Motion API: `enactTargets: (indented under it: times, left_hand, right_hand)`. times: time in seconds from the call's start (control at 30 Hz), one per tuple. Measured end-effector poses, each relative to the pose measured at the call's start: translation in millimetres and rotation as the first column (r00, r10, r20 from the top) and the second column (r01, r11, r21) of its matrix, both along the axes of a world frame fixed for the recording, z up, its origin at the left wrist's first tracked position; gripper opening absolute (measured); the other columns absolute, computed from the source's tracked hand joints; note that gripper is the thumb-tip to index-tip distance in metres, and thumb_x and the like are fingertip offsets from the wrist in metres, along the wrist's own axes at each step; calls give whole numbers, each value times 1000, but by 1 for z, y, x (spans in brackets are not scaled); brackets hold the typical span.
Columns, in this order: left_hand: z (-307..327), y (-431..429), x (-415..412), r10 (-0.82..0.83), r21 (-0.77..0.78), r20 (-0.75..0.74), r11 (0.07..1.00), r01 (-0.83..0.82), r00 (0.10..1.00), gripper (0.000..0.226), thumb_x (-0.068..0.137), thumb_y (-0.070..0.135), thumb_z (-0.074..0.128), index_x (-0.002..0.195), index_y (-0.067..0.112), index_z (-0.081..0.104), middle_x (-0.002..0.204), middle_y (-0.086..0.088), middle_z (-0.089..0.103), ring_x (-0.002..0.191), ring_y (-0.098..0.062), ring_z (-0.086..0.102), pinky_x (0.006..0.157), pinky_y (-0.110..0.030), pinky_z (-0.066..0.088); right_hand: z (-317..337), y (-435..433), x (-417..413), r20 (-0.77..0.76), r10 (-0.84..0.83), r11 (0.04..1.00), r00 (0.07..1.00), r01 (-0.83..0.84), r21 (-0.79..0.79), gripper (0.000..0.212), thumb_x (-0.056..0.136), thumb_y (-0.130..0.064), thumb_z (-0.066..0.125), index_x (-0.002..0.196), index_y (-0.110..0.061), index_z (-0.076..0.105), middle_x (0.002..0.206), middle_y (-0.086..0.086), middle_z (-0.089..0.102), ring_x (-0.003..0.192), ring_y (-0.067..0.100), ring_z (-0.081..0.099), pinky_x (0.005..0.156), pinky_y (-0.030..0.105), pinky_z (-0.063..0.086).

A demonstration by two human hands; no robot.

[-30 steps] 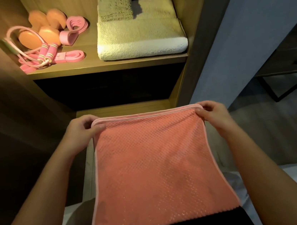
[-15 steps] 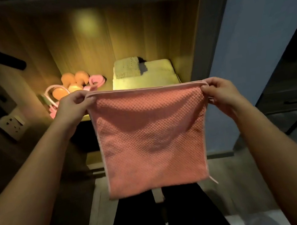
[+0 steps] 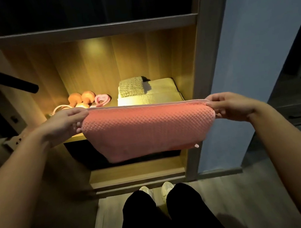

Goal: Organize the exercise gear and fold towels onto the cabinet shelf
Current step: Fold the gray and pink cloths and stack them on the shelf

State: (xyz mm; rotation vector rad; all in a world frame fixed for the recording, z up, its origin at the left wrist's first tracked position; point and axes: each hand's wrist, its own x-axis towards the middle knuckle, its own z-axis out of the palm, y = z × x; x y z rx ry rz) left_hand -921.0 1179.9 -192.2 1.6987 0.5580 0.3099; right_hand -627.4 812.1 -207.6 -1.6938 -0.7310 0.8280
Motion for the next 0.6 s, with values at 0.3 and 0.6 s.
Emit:
enactTargets:
  times: [0.3, 0.6]
  left_hand:
    - [-4, 2, 21, 47, 147, -120, 989, -29, 992, 21, 98, 29, 52, 88, 12, 61, 75, 0, 61, 62, -7, 59, 61, -22, 49]
    - [20, -1, 47, 99, 390, -123, 920, -44, 988, 21, 99, 24, 53, 84, 13, 62, 80, -4, 59, 66, -14, 54, 54, -23, 44]
  right_hand:
    - [-8, 31, 4, 107, -113, 993, 988, 115, -13, 18, 96, -27, 58, 101, -11, 63, 87, 6, 67, 80, 17, 65, 79, 33, 56]
    - [9, 53, 7, 275, -209, 974, 938, 224, -24, 16, 98, -13, 50, 85, -10, 58, 83, 11, 52, 72, 19, 46, 63, 28, 37]
